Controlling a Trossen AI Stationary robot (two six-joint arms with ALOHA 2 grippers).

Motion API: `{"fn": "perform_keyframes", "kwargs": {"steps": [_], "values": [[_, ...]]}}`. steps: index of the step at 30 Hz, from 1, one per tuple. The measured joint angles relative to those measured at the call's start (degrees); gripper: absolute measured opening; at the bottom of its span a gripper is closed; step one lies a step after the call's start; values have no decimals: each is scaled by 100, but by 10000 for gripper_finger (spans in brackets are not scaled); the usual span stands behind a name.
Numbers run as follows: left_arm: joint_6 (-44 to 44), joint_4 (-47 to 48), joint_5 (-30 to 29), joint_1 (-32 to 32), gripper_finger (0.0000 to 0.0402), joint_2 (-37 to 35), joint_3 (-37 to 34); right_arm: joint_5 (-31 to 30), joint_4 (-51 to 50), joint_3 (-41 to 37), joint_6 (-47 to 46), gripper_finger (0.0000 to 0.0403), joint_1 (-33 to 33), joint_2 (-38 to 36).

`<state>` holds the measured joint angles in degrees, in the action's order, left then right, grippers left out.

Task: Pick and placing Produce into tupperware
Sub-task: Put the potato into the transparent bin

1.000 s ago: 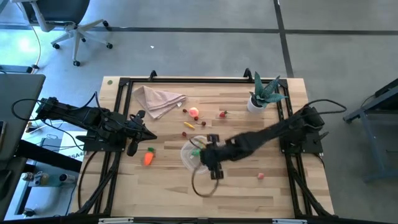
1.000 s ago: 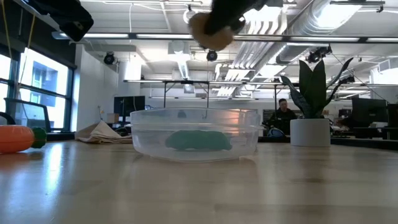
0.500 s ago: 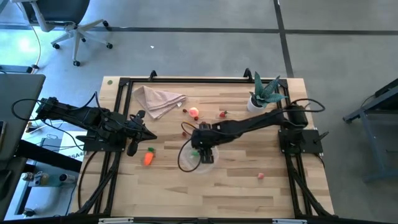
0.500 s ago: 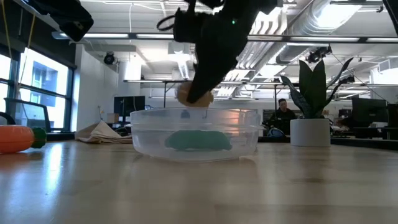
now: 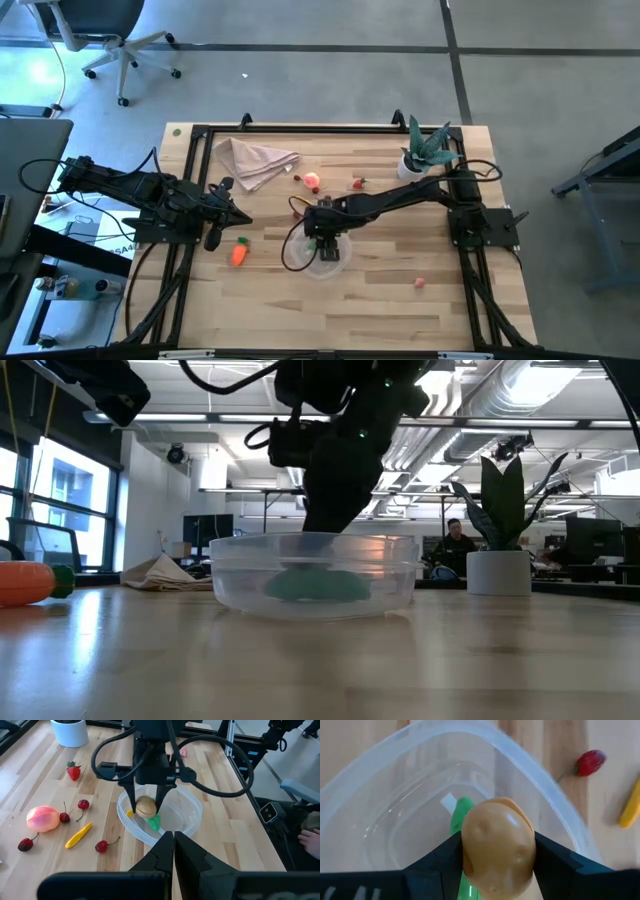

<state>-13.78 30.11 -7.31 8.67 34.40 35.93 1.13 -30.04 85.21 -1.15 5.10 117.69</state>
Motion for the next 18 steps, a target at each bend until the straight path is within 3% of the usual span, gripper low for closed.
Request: {"fn": "perform_keyframes", "kwargs": {"steps": [18], "values": [[0,0,0,-1,5,2,0,-18,54,0,-90,185,-100,9]]}}
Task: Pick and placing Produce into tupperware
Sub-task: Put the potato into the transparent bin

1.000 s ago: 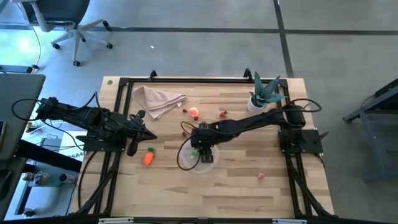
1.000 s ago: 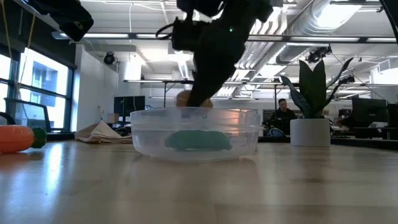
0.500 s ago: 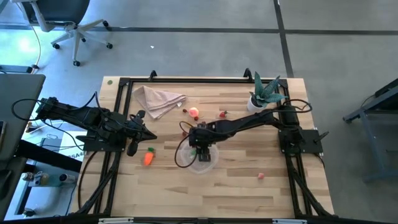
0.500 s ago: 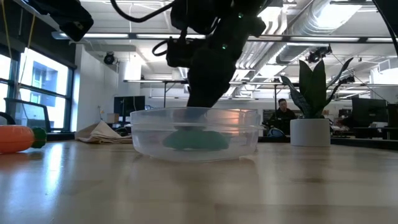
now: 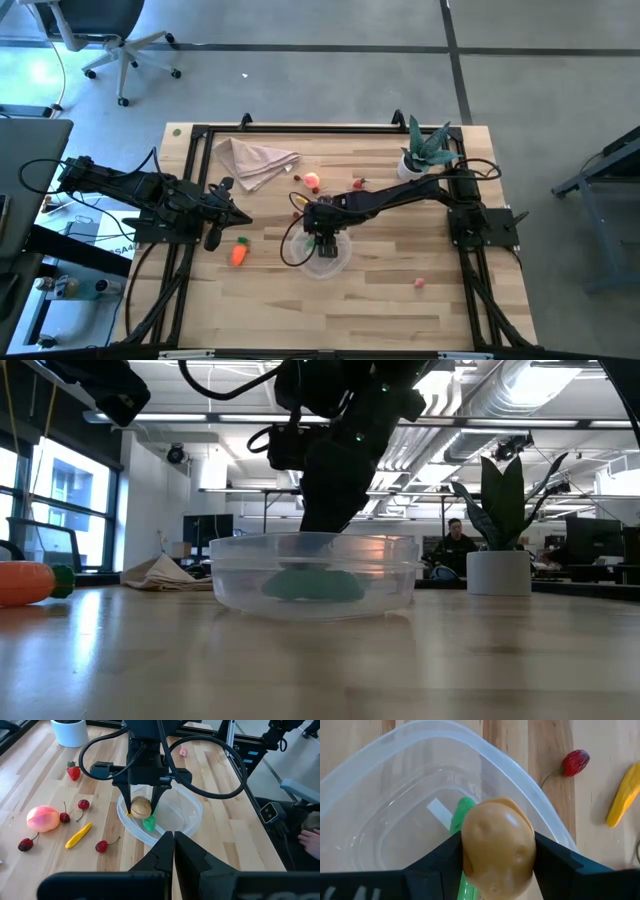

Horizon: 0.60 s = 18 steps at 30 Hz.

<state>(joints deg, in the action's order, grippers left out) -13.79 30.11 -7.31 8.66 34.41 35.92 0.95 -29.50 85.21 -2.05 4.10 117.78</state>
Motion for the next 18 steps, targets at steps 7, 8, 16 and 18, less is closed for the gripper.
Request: {"fn": "perform_keyframes", "kwargs": {"steps": [7,8,16,18], "values": [[1,0,0,1,5,0,0,-267,-157,11,57,185,2,-2],[1,0,0,1,5,0,0,-313,-169,11,58,185,2,-2],[0,0,0,-1,5,0,0,-429,-164,11,88,185,4,-2],[0,0,0,1,5,0,1,-439,-160,11,101,185,4,-2]]}}
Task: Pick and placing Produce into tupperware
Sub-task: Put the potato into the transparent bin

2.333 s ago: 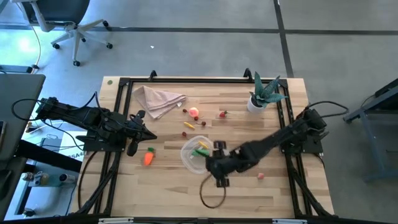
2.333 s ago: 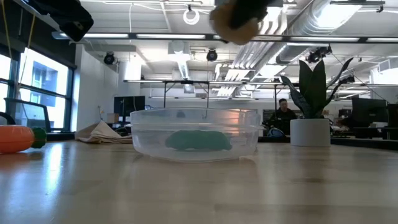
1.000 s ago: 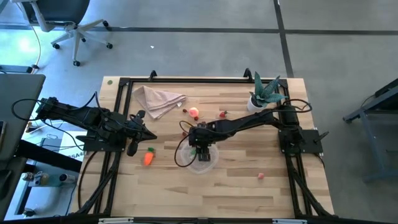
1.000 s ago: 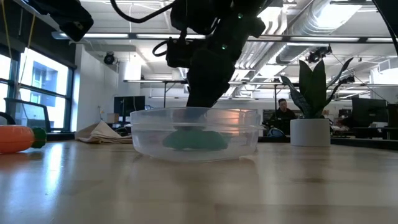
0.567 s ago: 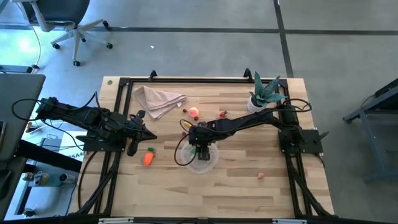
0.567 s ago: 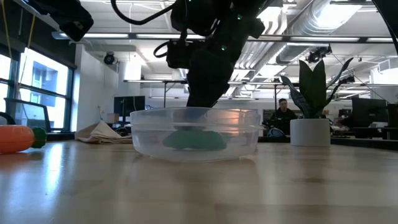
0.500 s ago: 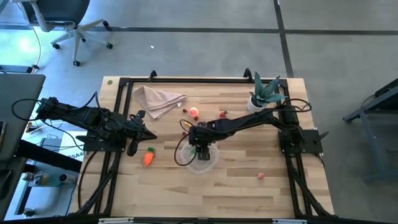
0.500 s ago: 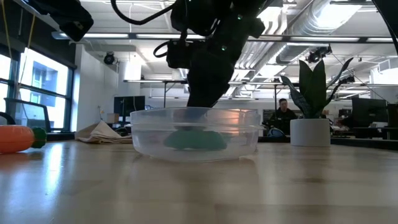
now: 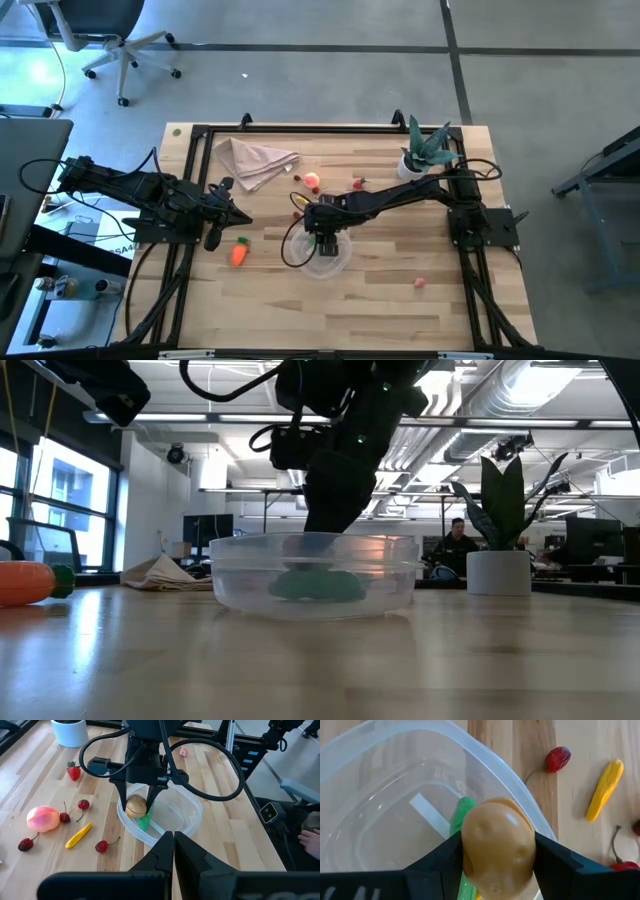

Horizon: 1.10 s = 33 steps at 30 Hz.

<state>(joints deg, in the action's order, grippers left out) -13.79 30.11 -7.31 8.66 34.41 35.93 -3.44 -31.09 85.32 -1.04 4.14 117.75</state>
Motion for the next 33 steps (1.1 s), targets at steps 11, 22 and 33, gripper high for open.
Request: {"fn": "perform_keyframes", "kwargs": {"steps": [11,22,33], "values": [[-2,0,0,-1,5,0,-1,-59,-182,-17,109,185,2,-98],[-1,0,0,1,5,0,-1,225,-159,-17,90,185,2,-107],[1,0,0,1,5,0,-1,909,-146,-17,-4,185,226,-107]]}}
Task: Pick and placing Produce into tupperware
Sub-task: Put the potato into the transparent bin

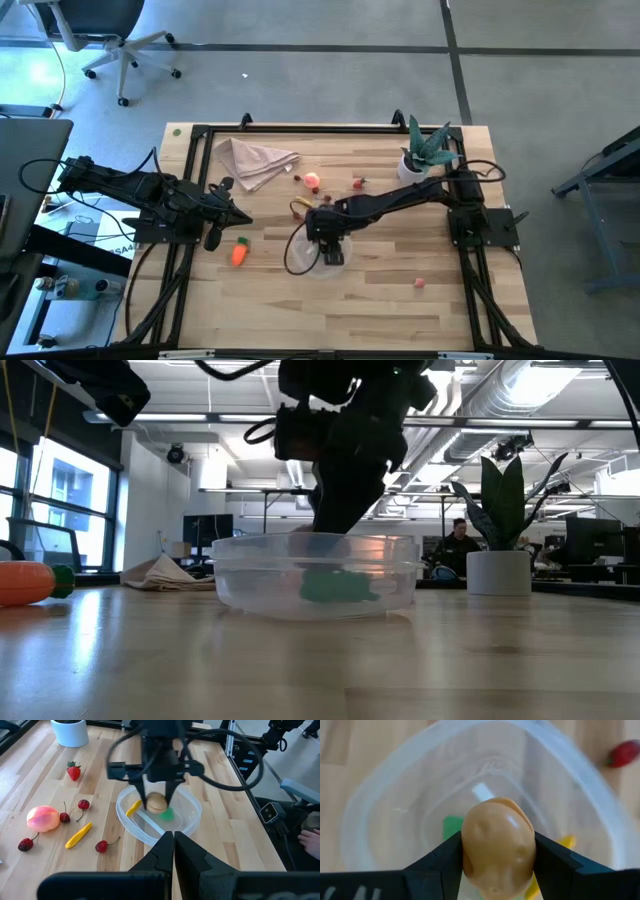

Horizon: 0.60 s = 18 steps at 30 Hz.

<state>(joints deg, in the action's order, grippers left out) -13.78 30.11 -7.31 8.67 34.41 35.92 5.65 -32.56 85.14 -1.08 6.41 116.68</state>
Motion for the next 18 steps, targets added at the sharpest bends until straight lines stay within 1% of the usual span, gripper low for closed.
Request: {"fn": "perform_keyframes", "kwargs": {"steps": [3,11,18], "values": [[-1,0,0,-1,5,0,0,-29,3,1,1,185,75,0],[0,0,0,0,5,0,0,-398,64,2,70,185,78,-2],[-1,0,0,-2,5,0,0,-334,164,7,2,185,-135,-7]]}}
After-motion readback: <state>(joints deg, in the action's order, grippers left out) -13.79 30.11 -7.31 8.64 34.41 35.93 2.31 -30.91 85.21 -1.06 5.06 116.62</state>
